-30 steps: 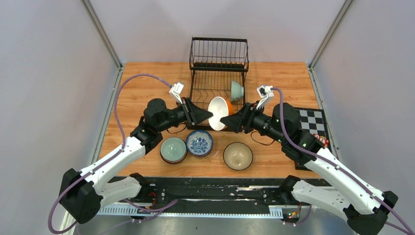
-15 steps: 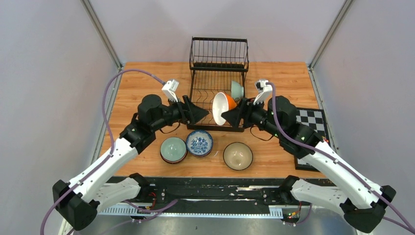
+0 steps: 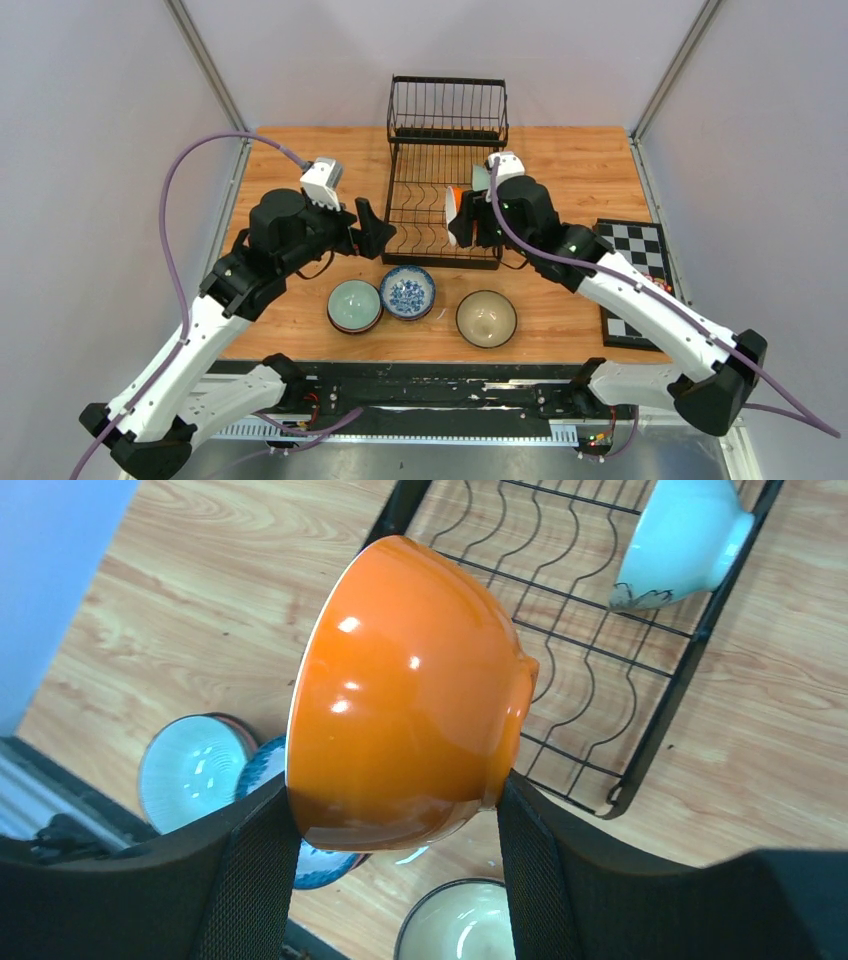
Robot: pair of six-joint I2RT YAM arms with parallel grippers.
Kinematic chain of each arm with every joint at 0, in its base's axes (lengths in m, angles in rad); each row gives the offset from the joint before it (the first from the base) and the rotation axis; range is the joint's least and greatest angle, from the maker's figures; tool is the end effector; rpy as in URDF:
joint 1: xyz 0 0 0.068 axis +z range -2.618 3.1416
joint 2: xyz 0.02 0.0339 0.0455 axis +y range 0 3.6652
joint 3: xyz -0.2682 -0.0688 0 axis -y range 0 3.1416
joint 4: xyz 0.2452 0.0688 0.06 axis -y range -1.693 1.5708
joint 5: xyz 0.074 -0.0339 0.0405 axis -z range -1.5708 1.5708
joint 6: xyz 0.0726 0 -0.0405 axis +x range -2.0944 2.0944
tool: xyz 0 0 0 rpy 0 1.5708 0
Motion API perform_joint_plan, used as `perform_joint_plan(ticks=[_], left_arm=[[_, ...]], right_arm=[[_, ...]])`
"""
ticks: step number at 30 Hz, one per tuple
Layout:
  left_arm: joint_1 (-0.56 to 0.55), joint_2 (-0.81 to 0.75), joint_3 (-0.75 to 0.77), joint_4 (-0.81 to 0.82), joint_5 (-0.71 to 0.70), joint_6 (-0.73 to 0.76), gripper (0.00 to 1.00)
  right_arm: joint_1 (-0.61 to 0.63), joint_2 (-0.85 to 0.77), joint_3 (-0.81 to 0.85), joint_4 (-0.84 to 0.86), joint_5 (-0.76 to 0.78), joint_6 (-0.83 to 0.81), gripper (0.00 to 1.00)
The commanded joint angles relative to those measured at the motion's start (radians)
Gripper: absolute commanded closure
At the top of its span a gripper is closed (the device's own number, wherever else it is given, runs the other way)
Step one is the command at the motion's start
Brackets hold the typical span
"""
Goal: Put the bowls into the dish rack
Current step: Pick up the bowl from the center of the board, then place the bowl in the dish rack.
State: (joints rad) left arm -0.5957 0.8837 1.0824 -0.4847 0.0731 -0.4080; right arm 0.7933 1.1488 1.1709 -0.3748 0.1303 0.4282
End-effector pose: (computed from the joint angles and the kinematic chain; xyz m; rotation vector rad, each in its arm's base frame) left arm 0.1782 -0.1272 0.3868 0.2330 1.9125 -0.7550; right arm 0.2108 0.2007 0.3731 -0.2710 1.9643 0.6865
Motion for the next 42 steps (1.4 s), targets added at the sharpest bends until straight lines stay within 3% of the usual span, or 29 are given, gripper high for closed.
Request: perform_joint_plan(ticks=[1, 12, 24, 42], left_arm=[[0.008, -0.058, 0.027, -0.147, -0.128, 0.124, 0.0], [0.008, -0.171, -0.11, -0.076, -0.261, 0.189, 0.0], [0.008, -0.215, -0.156, -0.088, -0.268, 0.189, 0.0], [0.007, -0.251, -0.167, -0.093, -0.286, 0.196, 0.0]], right_arm=[[0.016, 0.072, 0.07, -0.017, 0.104, -0.064, 0.97], [0.03, 0.329, 0.22, -0.03, 0.225, -0.103, 0.97], [0.028, 0.563, 0.358, -0.024, 0.326, -0.122, 0.97], [-0.016, 0.74, 0.403, 0.085, 0.385, -0.108, 0.98]])
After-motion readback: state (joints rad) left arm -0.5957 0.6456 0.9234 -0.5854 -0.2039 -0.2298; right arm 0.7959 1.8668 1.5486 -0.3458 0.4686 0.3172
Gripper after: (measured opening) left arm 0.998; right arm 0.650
